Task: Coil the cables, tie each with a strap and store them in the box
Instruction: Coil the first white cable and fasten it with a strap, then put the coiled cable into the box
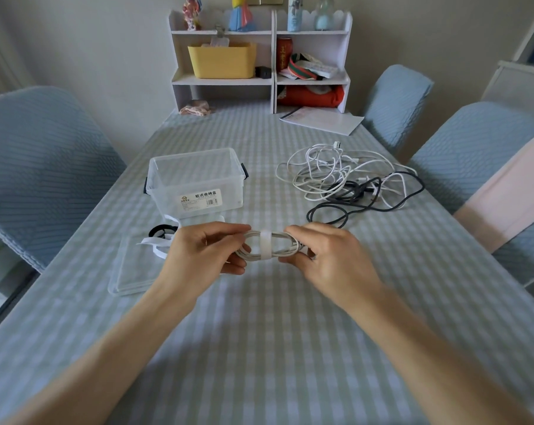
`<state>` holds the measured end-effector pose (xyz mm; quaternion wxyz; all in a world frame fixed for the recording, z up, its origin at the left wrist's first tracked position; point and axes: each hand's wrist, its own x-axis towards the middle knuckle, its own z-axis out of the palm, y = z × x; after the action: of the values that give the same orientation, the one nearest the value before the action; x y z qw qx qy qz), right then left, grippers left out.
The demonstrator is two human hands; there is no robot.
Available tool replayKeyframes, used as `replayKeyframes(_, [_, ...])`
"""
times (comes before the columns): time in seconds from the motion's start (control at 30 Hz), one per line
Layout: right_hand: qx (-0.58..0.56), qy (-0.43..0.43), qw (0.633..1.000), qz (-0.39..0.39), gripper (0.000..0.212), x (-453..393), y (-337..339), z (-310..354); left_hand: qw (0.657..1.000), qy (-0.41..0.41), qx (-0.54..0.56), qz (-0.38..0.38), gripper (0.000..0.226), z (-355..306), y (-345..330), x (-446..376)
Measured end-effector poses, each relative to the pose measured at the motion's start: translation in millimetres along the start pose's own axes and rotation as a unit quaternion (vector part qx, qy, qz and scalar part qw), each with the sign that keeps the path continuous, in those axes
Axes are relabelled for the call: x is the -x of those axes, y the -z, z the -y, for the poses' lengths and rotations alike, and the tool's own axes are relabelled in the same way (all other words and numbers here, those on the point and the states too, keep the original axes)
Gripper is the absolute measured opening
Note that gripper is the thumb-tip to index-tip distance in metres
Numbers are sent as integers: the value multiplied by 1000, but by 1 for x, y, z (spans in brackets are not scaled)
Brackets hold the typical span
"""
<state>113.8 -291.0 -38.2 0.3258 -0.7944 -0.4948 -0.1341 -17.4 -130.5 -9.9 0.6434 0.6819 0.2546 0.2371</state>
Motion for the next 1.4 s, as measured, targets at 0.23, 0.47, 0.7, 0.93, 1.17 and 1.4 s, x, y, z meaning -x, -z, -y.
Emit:
replayKeyframes(0.23, [-134, -66, 988, 33, 50, -7, 1, 4, 998, -56, -12, -22, 18, -5, 13, 3])
replayKeyframes(0.47, [-172, -115, 978, 30, 21, -50, 11, 10, 992, -54, 16, -114, 17, -42, 64, -36])
replayKeyframes(0.7, [-171, -123, 976, 56, 9, -103, 2, 17, 986, 31, -149, -70, 11, -61, 87, -128])
replayKeyframes(0.93, [-183, -133, 973, 50, 4, -123, 1, 9, 938, 56, -339, -47, 10, -58, 75, -169])
replayKeyframes(1.17, [-194, -159, 967, 44, 8, -110, 6, -15, 901, -166, -399, -32, 14, -50, 66, -138])
replayKeyframes(1.4, [-192, -189, 963, 1, 17, -61, 25, -33, 919, -238, -314, 22, 12, -47, 32, -70])
